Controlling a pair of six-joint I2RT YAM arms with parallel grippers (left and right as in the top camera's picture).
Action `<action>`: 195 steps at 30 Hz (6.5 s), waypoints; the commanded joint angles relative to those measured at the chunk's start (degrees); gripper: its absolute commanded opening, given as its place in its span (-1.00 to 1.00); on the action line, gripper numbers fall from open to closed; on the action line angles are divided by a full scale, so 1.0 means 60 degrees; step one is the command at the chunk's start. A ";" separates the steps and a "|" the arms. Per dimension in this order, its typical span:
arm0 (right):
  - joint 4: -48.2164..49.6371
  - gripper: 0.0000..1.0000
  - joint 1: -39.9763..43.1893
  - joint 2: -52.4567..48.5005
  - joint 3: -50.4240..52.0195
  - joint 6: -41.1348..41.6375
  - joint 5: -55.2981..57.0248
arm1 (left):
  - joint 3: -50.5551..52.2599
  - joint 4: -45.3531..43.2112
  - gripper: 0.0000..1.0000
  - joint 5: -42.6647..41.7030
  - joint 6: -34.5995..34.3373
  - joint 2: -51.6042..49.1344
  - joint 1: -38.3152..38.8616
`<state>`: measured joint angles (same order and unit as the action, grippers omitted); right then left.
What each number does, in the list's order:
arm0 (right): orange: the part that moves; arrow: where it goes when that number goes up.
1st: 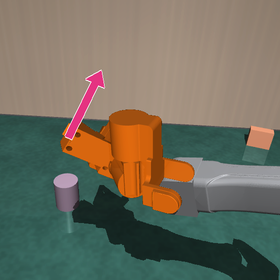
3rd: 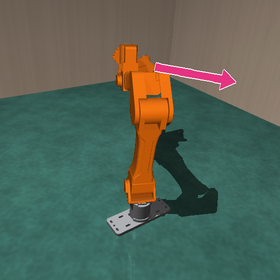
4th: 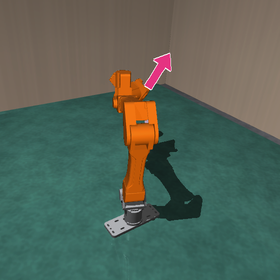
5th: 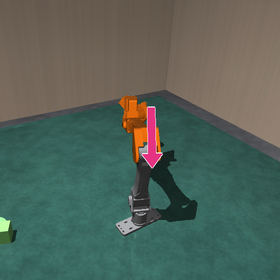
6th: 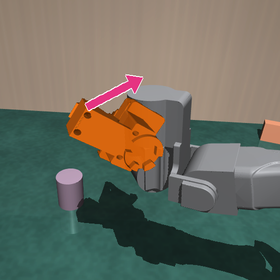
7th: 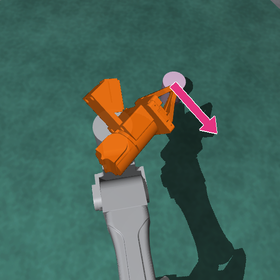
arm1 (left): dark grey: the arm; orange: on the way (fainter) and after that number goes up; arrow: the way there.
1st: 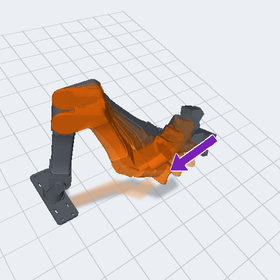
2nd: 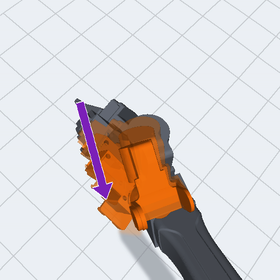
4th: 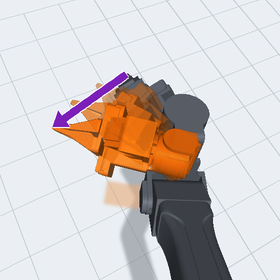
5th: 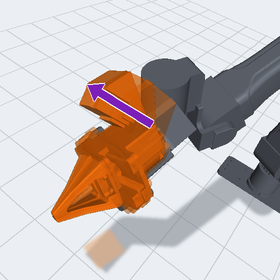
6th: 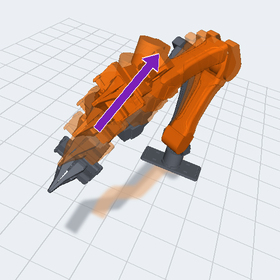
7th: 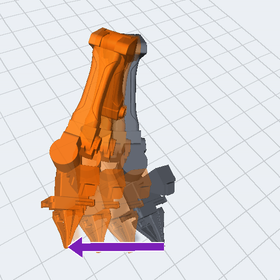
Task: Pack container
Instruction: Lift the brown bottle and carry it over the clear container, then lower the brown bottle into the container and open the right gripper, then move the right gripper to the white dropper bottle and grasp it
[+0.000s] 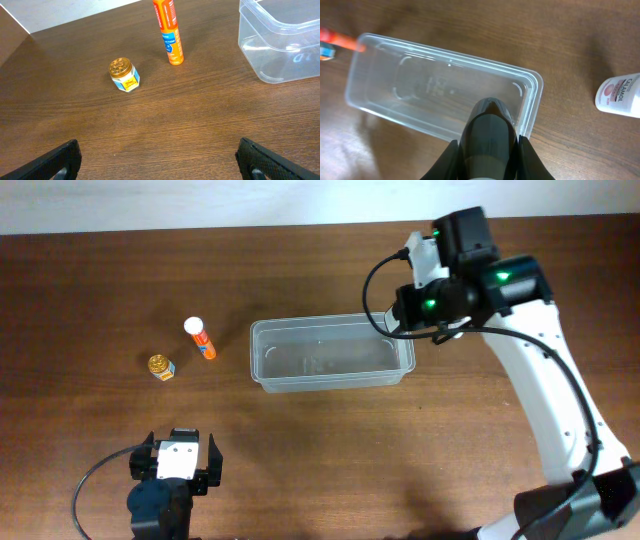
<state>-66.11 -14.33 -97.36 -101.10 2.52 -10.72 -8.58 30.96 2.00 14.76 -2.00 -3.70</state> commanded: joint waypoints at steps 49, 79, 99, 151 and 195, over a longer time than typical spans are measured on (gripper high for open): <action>0.0812 -0.68 -0.0244 -0.2448 -0.0062 0.0776 0.1078 | 0.0011 0.0055 1.00 0.0138 -0.0095 -0.0015 0.0047; 0.2193 -0.68 -0.0244 -0.3085 0.1209 0.1526 0.1155 | 0.0011 0.0055 1.00 0.0138 -0.0095 -0.0015 0.0047; 0.2568 -0.67 -0.0244 -0.3085 0.1388 0.1530 0.1155 | 0.0011 0.0055 0.99 0.0138 -0.0095 -0.0015 0.0047; 0.0714 -0.05 -0.0204 -0.2193 -0.1144 0.0685 0.1162 | 0.0011 0.0055 1.00 0.0138 -0.0095 -0.0015 0.0047; -0.0634 0.54 0.3257 -0.4430 -0.2925 -0.0390 0.1388 | 0.0011 0.0055 0.99 0.0138 -0.0095 -0.0015 0.0047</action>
<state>-70.37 5.08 -122.56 -118.61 1.10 -1.65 -8.58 30.96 2.00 14.76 -2.04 -3.68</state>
